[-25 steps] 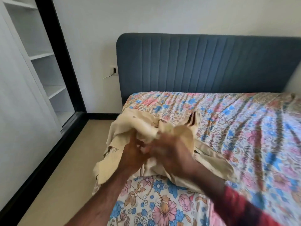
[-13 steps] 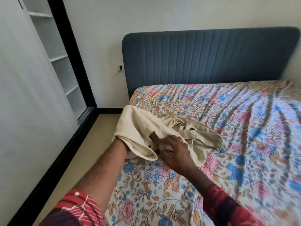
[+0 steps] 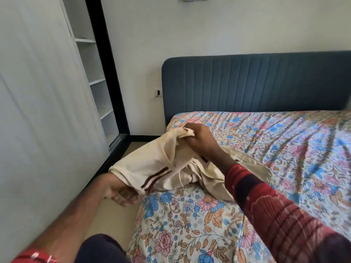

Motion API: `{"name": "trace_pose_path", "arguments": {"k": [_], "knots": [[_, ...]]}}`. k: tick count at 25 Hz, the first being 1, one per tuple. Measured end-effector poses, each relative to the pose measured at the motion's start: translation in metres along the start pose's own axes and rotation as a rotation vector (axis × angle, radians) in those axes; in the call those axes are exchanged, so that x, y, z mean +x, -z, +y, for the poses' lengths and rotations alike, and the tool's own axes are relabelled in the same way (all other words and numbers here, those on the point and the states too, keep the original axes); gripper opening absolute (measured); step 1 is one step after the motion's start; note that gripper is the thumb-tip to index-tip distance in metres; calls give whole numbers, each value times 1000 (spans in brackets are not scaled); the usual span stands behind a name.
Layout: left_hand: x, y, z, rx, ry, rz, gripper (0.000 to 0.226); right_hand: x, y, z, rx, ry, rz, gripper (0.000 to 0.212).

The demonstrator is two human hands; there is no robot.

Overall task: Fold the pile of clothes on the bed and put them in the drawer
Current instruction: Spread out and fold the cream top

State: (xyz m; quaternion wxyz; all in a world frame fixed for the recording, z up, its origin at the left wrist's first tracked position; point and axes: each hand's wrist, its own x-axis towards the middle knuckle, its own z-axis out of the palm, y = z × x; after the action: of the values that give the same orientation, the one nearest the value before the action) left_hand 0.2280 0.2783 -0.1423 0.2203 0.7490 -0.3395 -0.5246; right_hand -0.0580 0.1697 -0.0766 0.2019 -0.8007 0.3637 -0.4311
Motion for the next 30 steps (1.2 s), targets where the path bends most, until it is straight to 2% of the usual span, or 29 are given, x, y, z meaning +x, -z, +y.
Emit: {"name": "trace_pose_path", "arguments": {"k": [2,4,5,6,7,8,9,11,13,15,16,18,20,21,22,23,25,26,28,29,30], "knots": [[-29,5,-7,349,72,-113,35,27,19,-30,-39,-41,-112,37],[-46,10,-8,485,39,-152,42,38,29,-51,-62,-159,-162,36],[-51,8,0,385,-77,-108,39,45,31,-57,-28,-236,-179,32],[-59,3,13,131,-244,-64,37,52,35,-63,19,-299,-190,26],[-65,-5,30,-190,-402,-82,41,56,37,-70,92,-362,-195,19],[-73,-17,49,-394,-540,-133,50,59,38,-76,182,-420,-186,17],[-83,-31,66,-405,-641,-148,59,61,38,-81,264,-460,-163,19],[-102,-66,91,-247,-735,-56,80,60,41,-91,335,-508,-90,26],[-108,-101,105,-184,-799,152,106,58,48,-97,354,-524,-32,28],[-112,-135,112,-133,-881,334,117,54,59,-100,371,-540,29,29],[-113,-148,111,-128,-912,394,112,53,66,-100,371,-545,57,31],[-111,-152,108,-131,-982,540,86,50,88,-103,331,-527,97,32],[-107,-115,111,-166,-1008,647,52,51,124,-105,241,-431,112,27],[-105,-87,116,-191,-992,675,35,52,146,-107,186,-349,66,27],[-109,-58,121,-229,-987,668,20,50,170,-111,119,-246,-28,28],[-121,-35,126,-287,-1007,628,19,46,192,-115,48,-156,-141,32],[-157,-5,146,-451,-1083,470,33,41,229,-125,-81,-59,-273,36],[-177,5,157,-505,-1123,354,32,39,246,-131,-81,-38,-300,29],[-220,21,180,-480,-1174,108,16,29,282,-155,30,-29,-331,20],[-240,30,191,-416,-1172,7,16,23,302,-170,115,-25,-351,23],[-257,41,199,-335,-1150,-64,30,18,321,-185,180,-20,-368,27]]}}
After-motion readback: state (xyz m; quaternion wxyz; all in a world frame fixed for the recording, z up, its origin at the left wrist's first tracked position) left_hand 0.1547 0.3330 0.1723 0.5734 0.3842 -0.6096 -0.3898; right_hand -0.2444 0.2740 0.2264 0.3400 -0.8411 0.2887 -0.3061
